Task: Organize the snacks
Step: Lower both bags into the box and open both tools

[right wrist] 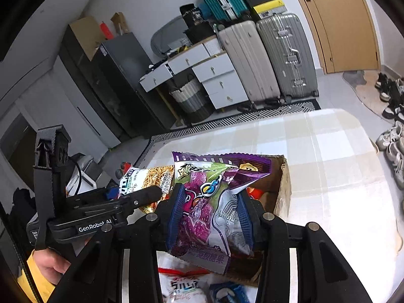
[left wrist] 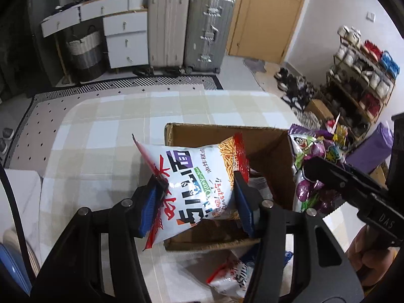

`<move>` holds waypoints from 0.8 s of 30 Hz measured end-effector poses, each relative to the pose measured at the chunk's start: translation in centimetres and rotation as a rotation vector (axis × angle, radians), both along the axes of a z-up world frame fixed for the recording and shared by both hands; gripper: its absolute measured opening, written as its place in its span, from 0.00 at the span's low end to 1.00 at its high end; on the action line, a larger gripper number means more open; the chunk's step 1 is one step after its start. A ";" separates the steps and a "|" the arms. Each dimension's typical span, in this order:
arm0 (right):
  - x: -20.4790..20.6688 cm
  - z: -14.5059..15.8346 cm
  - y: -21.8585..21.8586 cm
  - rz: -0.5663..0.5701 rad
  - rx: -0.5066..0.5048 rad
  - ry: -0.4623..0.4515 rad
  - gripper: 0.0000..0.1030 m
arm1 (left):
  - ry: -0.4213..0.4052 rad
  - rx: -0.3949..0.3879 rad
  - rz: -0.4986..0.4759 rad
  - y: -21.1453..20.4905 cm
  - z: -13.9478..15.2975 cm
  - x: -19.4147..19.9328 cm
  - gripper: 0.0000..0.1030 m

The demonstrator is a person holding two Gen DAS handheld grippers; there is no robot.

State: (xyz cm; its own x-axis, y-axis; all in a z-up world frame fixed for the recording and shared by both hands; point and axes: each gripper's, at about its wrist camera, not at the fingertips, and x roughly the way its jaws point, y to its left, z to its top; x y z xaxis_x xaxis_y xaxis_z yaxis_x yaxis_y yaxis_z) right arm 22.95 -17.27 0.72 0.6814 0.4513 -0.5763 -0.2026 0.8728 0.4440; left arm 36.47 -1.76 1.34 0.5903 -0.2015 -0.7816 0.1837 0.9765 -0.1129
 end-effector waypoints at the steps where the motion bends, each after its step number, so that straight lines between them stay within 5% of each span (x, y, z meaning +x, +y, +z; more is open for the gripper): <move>1: 0.4 -0.3 0.0 -0.001 -0.003 0.007 0.39 | 0.003 0.001 -0.001 -0.1 -0.4 0.5 0.50; 14: 2.4 -1.4 1.9 0.035 -0.166 0.009 0.39 | 0.062 0.029 -0.047 -2.1 -4.7 2.8 0.50; 24: 2.9 -2.3 2.6 0.073 -0.174 0.045 0.39 | 0.079 0.012 -0.043 -1.7 -5.0 3.0 0.50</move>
